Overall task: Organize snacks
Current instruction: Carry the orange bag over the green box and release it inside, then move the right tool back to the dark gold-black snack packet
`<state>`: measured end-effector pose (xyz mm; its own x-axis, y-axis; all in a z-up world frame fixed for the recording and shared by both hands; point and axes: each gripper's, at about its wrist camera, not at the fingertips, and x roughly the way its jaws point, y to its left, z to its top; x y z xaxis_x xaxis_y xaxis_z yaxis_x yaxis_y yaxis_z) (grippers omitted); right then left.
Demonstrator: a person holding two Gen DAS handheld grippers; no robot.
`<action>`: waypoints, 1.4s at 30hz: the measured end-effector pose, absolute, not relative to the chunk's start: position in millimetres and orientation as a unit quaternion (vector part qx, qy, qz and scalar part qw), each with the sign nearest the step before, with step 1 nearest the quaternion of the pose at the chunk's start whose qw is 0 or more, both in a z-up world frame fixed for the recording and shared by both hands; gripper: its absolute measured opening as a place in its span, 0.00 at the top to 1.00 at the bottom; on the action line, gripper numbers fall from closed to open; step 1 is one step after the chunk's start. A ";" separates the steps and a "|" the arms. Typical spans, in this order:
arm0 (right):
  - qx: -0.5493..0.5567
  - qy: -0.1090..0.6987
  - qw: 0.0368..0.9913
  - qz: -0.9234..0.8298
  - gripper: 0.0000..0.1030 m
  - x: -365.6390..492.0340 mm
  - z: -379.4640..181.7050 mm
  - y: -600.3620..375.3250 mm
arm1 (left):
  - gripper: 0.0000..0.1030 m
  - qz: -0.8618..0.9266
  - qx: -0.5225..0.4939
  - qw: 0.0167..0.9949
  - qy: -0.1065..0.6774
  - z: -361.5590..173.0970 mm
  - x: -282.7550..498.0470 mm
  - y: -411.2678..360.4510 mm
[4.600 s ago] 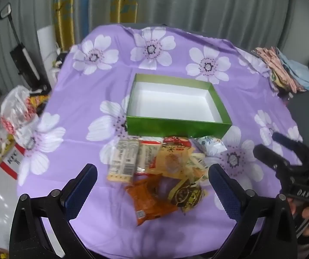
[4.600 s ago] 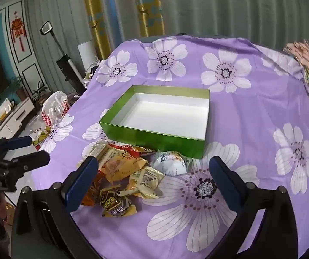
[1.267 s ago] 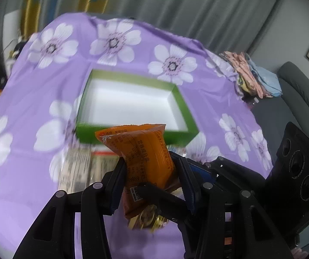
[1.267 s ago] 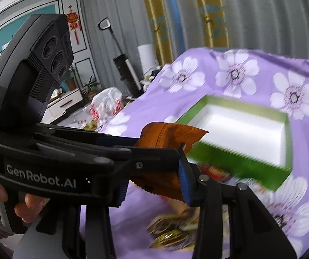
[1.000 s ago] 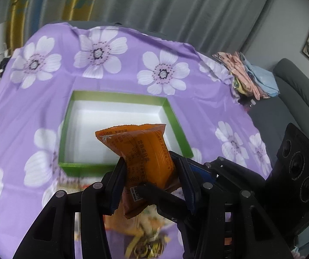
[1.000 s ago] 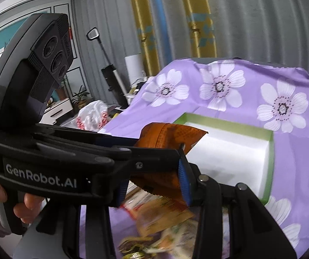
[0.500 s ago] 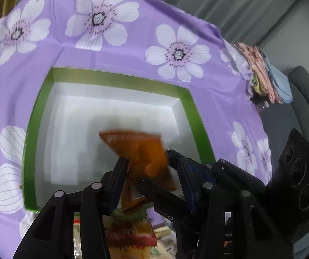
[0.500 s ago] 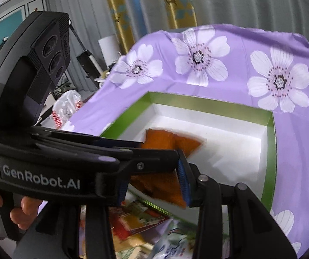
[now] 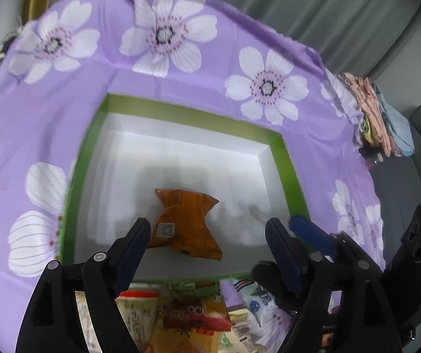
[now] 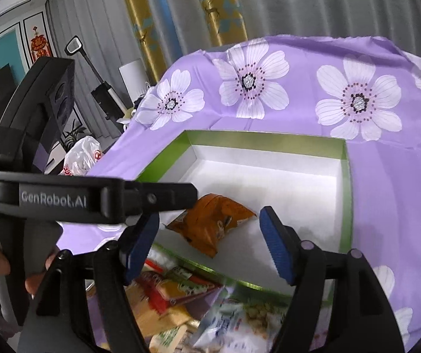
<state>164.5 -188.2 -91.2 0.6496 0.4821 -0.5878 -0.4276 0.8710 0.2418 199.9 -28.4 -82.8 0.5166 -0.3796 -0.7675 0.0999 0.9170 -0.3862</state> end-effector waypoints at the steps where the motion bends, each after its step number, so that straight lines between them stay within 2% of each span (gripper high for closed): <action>1: 0.044 0.331 0.909 0.248 0.30 157.7 -86.9 -190.7 | 0.22 -0.135 -0.142 0.863 0.466 -78.4 196.1 -29.4; 14: 0.051 0.310 0.919 0.239 0.21 80.3 -65.1 -211.9 | 0.21 -0.098 -0.080 0.898 0.422 -54.5 117.8 -29.0; 28: 0.052 0.339 0.910 0.235 0.21 30.5 -78.6 -217.8 | 0.20 -0.066 -0.039 0.913 0.400 -53.6 53.2 -33.4; 42: 0.046 0.349 0.903 0.248 0.20 10.3 -82.7 -207.8 | 0.20 -0.049 -0.025 0.922 0.384 -47.6 28.9 -33.6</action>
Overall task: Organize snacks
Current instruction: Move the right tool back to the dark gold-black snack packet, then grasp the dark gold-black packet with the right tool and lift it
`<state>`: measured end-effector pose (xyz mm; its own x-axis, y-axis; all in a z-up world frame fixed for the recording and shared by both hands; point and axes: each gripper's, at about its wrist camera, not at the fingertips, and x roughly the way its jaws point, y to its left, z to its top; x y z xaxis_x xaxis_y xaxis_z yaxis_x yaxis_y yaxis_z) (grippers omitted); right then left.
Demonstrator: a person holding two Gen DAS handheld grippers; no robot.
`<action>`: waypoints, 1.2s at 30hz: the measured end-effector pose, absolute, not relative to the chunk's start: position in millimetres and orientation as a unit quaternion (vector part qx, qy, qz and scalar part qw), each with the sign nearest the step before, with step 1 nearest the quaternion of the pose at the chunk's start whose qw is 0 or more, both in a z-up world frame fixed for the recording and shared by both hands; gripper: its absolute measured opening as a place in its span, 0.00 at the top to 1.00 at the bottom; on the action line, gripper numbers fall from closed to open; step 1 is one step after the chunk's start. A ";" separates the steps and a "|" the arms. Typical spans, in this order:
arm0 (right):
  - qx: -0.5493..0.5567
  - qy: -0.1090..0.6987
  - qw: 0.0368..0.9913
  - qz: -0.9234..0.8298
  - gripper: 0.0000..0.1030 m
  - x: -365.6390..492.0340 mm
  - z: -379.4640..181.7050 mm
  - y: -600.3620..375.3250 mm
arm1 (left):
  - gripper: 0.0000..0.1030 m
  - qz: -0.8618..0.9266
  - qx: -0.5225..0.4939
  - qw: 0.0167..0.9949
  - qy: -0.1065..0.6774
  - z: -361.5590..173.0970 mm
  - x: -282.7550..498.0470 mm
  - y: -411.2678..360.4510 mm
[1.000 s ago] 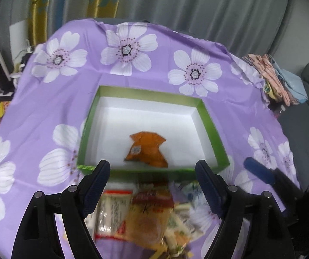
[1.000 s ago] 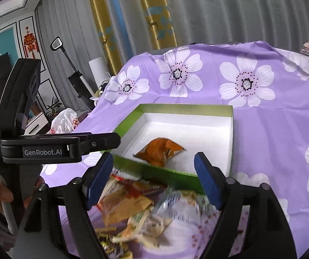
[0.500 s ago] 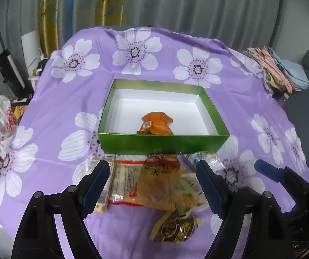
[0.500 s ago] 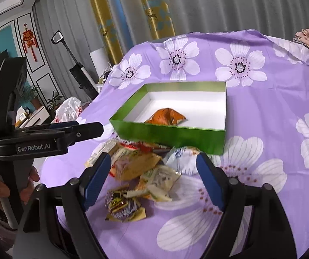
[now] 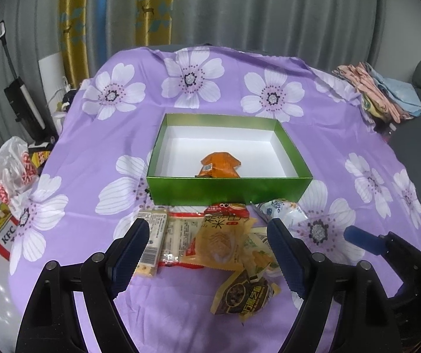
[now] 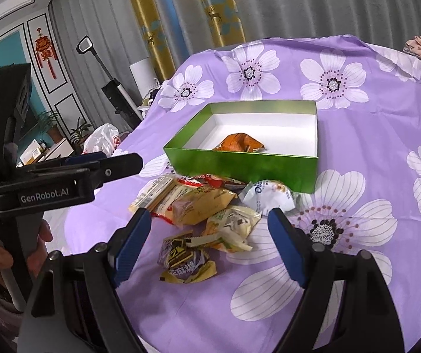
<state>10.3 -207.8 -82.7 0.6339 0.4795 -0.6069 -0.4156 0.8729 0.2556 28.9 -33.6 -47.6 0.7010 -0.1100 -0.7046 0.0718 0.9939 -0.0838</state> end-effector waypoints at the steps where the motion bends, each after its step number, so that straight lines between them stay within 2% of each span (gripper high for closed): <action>1: 0.045 0.349 0.902 0.249 0.20 9.4 -82.9 -207.0 | 0.20 -0.048 -0.024 0.922 0.383 -47.2 28.0 -33.8; 12: 0.043 0.366 0.894 0.255 0.20 0.8 -93.2 -199.0 | 0.20 -0.053 -0.024 0.919 0.390 -52.8 18.6 -34.7; 25: 0.043 0.429 0.861 0.269 0.20 -1.8 -139.3 -186.9 | 0.20 -0.085 -0.077 0.885 0.451 -102.3 18.8 -11.4; 36: 0.043 0.453 0.840 0.295 0.20 1.5 -163.5 -167.3 | 0.20 -0.157 -0.087 0.855 0.487 -132.8 23.2 -31.9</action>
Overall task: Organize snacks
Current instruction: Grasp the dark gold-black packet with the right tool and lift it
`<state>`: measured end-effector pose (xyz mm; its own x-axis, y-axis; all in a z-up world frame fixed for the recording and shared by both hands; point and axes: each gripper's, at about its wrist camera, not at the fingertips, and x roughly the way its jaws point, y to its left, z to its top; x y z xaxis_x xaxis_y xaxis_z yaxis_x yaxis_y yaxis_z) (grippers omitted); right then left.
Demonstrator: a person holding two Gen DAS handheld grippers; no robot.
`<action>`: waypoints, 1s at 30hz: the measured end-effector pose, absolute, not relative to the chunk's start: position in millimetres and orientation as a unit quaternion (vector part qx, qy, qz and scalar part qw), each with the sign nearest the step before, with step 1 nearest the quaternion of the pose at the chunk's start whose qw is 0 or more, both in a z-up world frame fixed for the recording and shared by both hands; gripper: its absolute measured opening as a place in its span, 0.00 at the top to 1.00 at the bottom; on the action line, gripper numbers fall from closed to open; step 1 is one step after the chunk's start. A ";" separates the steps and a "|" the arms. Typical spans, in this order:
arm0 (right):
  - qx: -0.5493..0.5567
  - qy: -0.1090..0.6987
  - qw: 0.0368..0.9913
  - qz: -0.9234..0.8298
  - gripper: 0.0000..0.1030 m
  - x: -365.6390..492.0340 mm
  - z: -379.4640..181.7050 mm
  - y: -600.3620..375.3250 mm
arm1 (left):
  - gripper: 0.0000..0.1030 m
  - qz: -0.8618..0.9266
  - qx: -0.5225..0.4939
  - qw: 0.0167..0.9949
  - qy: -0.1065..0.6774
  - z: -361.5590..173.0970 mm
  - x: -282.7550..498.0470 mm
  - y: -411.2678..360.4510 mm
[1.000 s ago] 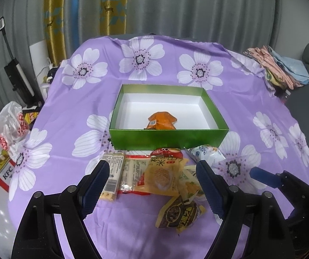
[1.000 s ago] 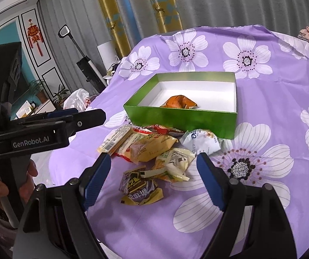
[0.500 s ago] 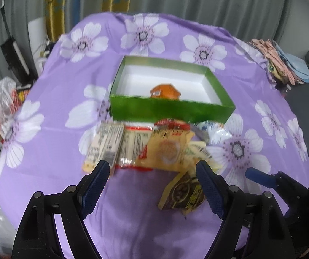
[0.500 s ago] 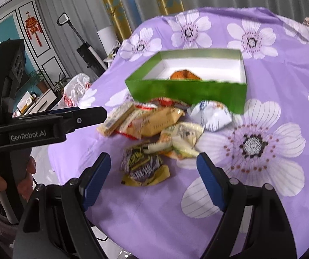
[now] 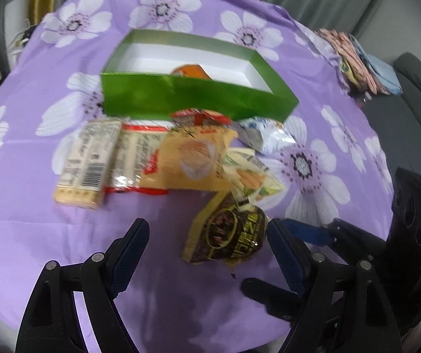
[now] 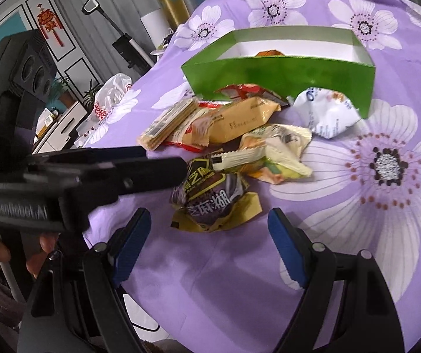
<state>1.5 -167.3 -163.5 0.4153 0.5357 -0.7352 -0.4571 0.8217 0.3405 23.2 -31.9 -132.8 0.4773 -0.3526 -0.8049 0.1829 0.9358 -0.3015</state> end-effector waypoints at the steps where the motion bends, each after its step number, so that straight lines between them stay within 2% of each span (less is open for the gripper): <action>1: 0.046 0.454 0.839 0.296 0.20 2.5 -164.6 -167.3 | 0.20 -0.163 -0.086 0.853 0.487 -134.4 23.7 -35.0; 5: 0.053 0.456 0.836 0.300 0.21 5.8 -168.2 -164.9 | 0.20 -0.178 -0.081 0.847 0.494 -140.9 27.0 -43.8; 13: 0.052 0.459 0.833 0.305 0.39 10.9 -174.0 -161.1 | 0.21 -0.186 -0.073 0.841 0.504 -150.7 30.4 -52.1; 14: 0.054 0.460 0.832 0.305 0.41 12.1 -174.6 -161.0 | 0.25 -0.187 -0.071 0.841 0.503 -150.8 30.4 -52.6; 16: 0.061 0.463 0.829 0.308 0.41 13.4 -176.4 -162.1 | 0.28 -0.190 -0.070 0.838 0.506 -152.8 30.6 -53.9; 21: 0.059 0.461 0.829 0.312 0.44 13.3 -177.0 -162.7 | 0.28 -0.189 -0.067 0.837 0.509 -156.4 30.6 -57.0; 23: 0.060 0.461 0.828 0.313 0.45 13.0 -177.2 -163.1 | 0.33 -0.188 -0.066 0.837 0.510 -157.1 30.6 -57.1; 30: 0.059 0.457 0.828 0.321 0.53 11.1 -176.9 -160.7 | 0.34 -0.187 -0.069 0.835 0.513 -158.1 30.6 -55.8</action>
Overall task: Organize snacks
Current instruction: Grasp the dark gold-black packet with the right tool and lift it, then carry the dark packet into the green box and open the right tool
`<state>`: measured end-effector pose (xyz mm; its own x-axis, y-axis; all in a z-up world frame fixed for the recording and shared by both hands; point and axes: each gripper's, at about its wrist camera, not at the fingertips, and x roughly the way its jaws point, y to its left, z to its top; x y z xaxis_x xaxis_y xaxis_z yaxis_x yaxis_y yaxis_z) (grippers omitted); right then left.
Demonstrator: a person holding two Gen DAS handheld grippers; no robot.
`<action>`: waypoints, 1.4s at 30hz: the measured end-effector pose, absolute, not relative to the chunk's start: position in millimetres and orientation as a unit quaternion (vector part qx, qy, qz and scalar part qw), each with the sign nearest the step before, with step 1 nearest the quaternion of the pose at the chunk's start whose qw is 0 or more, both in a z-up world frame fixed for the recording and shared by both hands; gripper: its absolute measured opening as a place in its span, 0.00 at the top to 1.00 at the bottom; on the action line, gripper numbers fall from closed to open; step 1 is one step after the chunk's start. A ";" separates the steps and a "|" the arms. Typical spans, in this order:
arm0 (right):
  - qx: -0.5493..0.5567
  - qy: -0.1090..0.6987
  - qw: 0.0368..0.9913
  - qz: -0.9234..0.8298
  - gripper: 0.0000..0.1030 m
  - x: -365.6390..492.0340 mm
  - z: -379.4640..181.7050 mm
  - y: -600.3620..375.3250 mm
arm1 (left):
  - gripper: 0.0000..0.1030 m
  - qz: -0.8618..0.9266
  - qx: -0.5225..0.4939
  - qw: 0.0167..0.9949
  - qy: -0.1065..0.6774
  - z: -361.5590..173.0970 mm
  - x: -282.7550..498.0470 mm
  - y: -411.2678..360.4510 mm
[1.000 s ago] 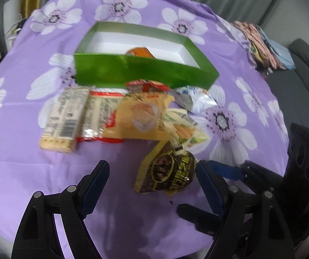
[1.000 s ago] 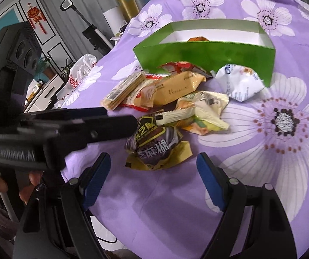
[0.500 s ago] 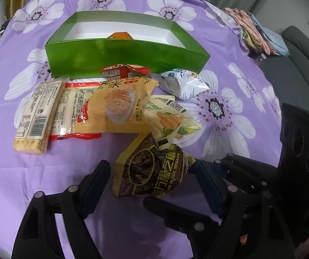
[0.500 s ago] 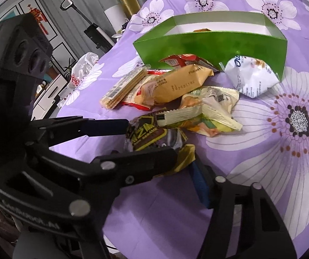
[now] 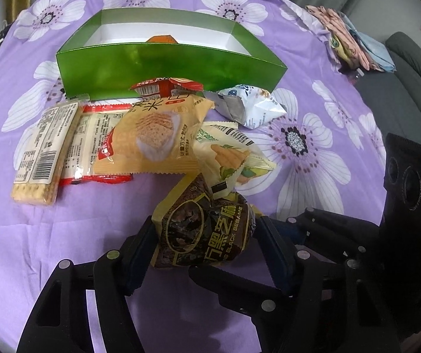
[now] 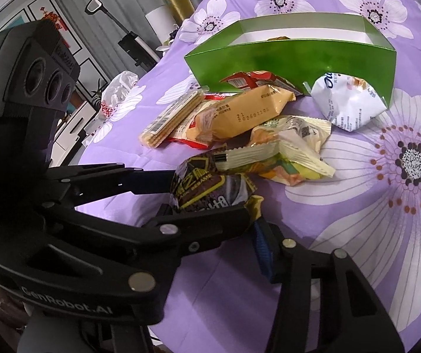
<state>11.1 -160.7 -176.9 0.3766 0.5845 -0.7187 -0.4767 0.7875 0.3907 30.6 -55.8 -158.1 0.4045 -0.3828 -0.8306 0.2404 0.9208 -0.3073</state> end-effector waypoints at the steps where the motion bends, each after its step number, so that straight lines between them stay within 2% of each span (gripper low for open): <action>1: 0.059 0.457 0.827 0.322 0.53 11.0 -177.0 -160.4 | 0.35 -0.186 -0.069 0.835 0.513 -158.1 30.3 -56.0; 10: 0.055 0.445 0.831 0.330 0.54 7.1 -168.7 -157.2 | 0.38 -0.182 -0.072 0.838 0.510 -147.5 21.9 -52.2; 19: 0.053 0.394 0.851 0.342 0.54 -0.5 -129.4 -159.1 | 0.38 -0.178 -0.059 0.869 0.458 -104.9 10.8 -50.7; 31: 0.054 0.334 0.877 0.342 0.55 10.1 -94.9 -166.7 | 0.38 -0.180 -0.035 0.895 0.406 -64.3 23.4 -59.9; 42: 0.055 0.307 0.891 0.330 0.55 36.4 -80.7 -182.2 | 0.38 -0.187 -0.018 0.903 0.387 -47.8 53.3 -76.0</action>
<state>36.4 -182.2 -80.7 0.5927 0.6222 -0.5114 -0.5547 0.7757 0.3010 53.3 -76.0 -47.8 0.6306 -0.3517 -0.6918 0.3234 0.9294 -0.1777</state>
